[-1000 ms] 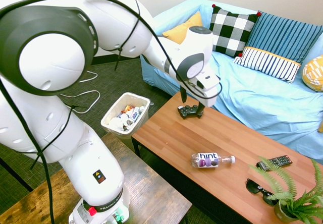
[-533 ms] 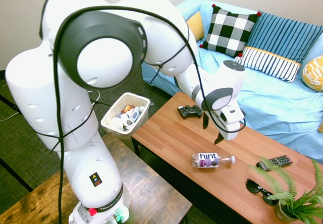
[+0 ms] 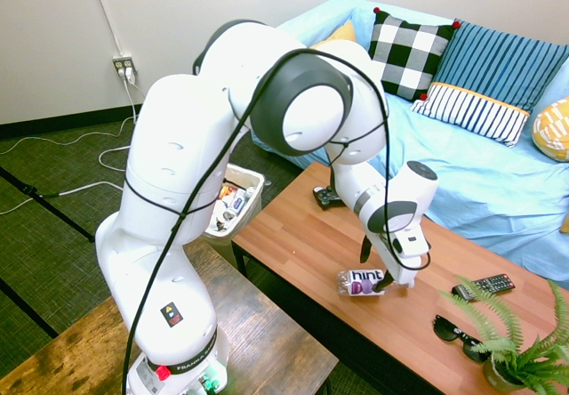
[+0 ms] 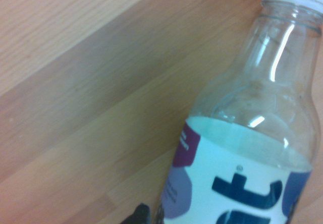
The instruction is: Throw the bottle in the trash bin
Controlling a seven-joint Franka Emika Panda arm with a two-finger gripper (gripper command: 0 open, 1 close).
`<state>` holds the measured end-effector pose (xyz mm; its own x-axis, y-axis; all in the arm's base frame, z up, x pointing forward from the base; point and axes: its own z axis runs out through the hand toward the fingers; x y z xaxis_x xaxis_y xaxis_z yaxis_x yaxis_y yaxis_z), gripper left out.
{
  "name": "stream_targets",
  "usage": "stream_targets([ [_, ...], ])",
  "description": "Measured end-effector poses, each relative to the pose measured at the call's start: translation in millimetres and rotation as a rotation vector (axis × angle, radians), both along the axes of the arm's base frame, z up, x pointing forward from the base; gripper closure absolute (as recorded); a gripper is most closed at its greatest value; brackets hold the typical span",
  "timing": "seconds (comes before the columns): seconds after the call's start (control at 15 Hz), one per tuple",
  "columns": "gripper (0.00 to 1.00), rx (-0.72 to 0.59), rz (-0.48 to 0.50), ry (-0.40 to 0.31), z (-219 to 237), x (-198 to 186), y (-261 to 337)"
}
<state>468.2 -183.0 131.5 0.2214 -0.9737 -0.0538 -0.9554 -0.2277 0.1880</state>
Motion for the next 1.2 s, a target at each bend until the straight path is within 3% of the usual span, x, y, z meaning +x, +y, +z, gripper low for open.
stream_targets([
  [0.2, 0.00, 0.003, -0.012, 0.027, -28, 5, -3],
  [0.27, 1.00, 0.008, -0.012, 0.031, -33, 7, -3],
  [1.2, 1.00, 0.063, -0.017, 0.002, -44, 16, -10],
])
